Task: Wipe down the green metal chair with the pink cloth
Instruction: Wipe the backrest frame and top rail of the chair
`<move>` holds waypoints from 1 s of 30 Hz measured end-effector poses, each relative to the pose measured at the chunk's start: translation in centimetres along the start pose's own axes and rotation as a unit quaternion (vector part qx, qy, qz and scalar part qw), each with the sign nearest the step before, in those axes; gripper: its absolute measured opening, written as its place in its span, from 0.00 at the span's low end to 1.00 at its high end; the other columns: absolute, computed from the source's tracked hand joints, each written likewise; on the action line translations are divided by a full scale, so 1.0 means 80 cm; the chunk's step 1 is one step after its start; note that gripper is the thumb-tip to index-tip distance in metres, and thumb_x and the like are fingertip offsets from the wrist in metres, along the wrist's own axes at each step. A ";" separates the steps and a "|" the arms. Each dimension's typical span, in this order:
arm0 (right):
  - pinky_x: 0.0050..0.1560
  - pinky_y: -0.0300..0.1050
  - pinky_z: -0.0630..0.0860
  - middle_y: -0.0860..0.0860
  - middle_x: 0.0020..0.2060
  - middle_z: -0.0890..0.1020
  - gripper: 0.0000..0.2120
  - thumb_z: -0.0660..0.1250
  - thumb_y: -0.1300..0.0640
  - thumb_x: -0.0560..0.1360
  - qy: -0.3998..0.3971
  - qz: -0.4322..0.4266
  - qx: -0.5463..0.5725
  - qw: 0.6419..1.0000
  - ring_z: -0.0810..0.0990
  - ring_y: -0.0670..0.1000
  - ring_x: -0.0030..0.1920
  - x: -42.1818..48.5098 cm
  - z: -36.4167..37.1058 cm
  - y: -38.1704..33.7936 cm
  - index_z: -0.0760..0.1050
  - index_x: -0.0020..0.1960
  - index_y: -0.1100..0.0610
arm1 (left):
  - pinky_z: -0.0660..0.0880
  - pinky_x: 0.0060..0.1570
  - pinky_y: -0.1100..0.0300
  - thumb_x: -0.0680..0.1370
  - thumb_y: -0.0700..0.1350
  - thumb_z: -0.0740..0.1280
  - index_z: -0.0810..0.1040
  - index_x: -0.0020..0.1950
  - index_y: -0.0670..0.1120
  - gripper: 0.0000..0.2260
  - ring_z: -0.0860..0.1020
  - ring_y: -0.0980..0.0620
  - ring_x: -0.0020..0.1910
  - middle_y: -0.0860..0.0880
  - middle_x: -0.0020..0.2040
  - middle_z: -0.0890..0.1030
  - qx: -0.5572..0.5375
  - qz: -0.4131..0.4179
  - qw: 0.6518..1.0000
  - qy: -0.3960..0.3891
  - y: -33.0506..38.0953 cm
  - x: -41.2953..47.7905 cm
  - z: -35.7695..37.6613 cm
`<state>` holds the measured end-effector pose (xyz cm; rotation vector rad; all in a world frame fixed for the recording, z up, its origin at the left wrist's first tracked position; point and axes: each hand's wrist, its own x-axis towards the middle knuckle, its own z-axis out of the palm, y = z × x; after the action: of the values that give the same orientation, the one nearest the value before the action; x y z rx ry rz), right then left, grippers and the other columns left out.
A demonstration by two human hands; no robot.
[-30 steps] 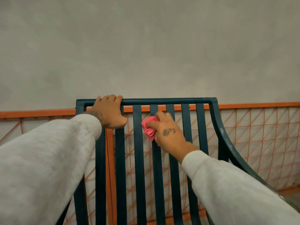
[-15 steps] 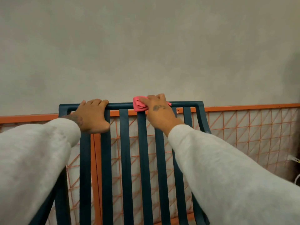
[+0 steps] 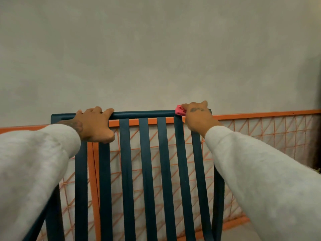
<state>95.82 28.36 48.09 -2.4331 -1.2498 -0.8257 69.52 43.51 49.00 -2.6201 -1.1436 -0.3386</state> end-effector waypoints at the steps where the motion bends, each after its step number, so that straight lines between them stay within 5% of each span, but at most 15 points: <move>1: 0.64 0.52 0.69 0.55 0.59 0.76 0.26 0.60 0.68 0.76 0.013 -0.024 0.033 0.999 0.69 0.58 0.60 -0.003 0.005 -0.013 0.67 0.71 0.50 | 0.66 0.67 0.40 0.66 0.61 0.66 0.52 0.78 0.54 0.43 0.70 0.43 0.65 0.45 0.67 0.69 0.009 0.000 1.000 0.005 0.005 0.004 0.002; 4: 0.64 0.53 0.70 0.51 0.65 0.73 0.36 0.59 0.71 0.74 0.029 -0.085 0.094 0.992 0.64 0.59 0.65 -0.010 0.011 -0.039 0.60 0.76 0.44 | 0.64 0.68 0.37 0.71 0.59 0.68 0.53 0.79 0.55 0.40 0.69 0.43 0.68 0.46 0.71 0.68 0.005 0.043 0.998 0.034 0.044 0.020 0.004; 7: 0.64 0.54 0.71 0.52 0.64 0.73 0.36 0.58 0.71 0.75 0.024 -0.098 0.094 0.990 0.63 0.59 0.67 -0.003 0.012 -0.028 0.59 0.76 0.44 | 0.61 0.71 0.39 0.71 0.60 0.67 0.53 0.79 0.52 0.41 0.67 0.42 0.71 0.46 0.73 0.66 0.004 0.090 0.994 0.064 0.097 0.031 0.010; 13: 0.61 0.53 0.70 0.58 0.59 0.75 0.21 0.57 0.66 0.78 0.024 0.012 0.017 1.000 0.65 0.62 0.64 0.008 0.022 0.048 0.67 0.69 0.54 | 0.62 0.71 0.42 0.67 0.63 0.64 0.52 0.79 0.52 0.44 0.67 0.42 0.70 0.46 0.73 0.66 0.013 0.091 0.992 0.089 0.106 0.033 0.018; 17: 0.69 0.57 0.60 0.57 0.58 0.76 0.16 0.57 0.64 0.78 0.003 0.043 -0.027 0.999 0.71 0.59 0.62 0.012 0.011 0.057 0.68 0.65 0.57 | 0.61 0.72 0.40 0.68 0.61 0.66 0.52 0.79 0.52 0.43 0.67 0.42 0.70 0.45 0.72 0.67 0.005 0.089 0.993 0.081 0.110 0.033 0.016; 24: 0.59 0.56 0.76 0.62 0.61 0.72 0.31 0.63 0.63 0.76 -0.071 0.168 0.183 0.966 0.74 0.63 0.59 -0.016 0.016 0.081 0.55 0.75 0.55 | 0.60 0.72 0.39 0.70 0.59 0.67 0.53 0.79 0.52 0.42 0.67 0.42 0.71 0.45 0.73 0.66 -0.003 0.090 0.992 0.086 0.108 0.033 0.015; 27: 0.49 0.49 0.75 0.59 0.56 0.74 0.26 0.64 0.63 0.77 -0.108 0.165 0.169 0.966 0.76 0.59 0.52 -0.047 0.023 0.093 0.60 0.72 0.59 | 0.64 0.70 0.42 0.69 0.59 0.66 0.55 0.79 0.52 0.41 0.69 0.42 0.69 0.45 0.71 0.68 -0.008 0.089 0.993 0.082 0.110 0.034 0.011; 30: 0.54 0.50 0.75 0.60 0.59 0.74 0.20 0.62 0.63 0.77 -0.106 0.174 0.168 0.964 0.76 0.60 0.55 -0.058 0.032 0.098 0.64 0.68 0.61 | 0.63 0.71 0.41 0.70 0.59 0.68 0.55 0.78 0.52 0.40 0.68 0.42 0.69 0.45 0.71 0.68 0.000 0.082 0.992 0.092 0.111 0.036 0.015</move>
<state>100.97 22.01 43.28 -2.3965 -0.8944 -0.2372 78.14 40.07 47.49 -2.5973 -0.8642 -0.5316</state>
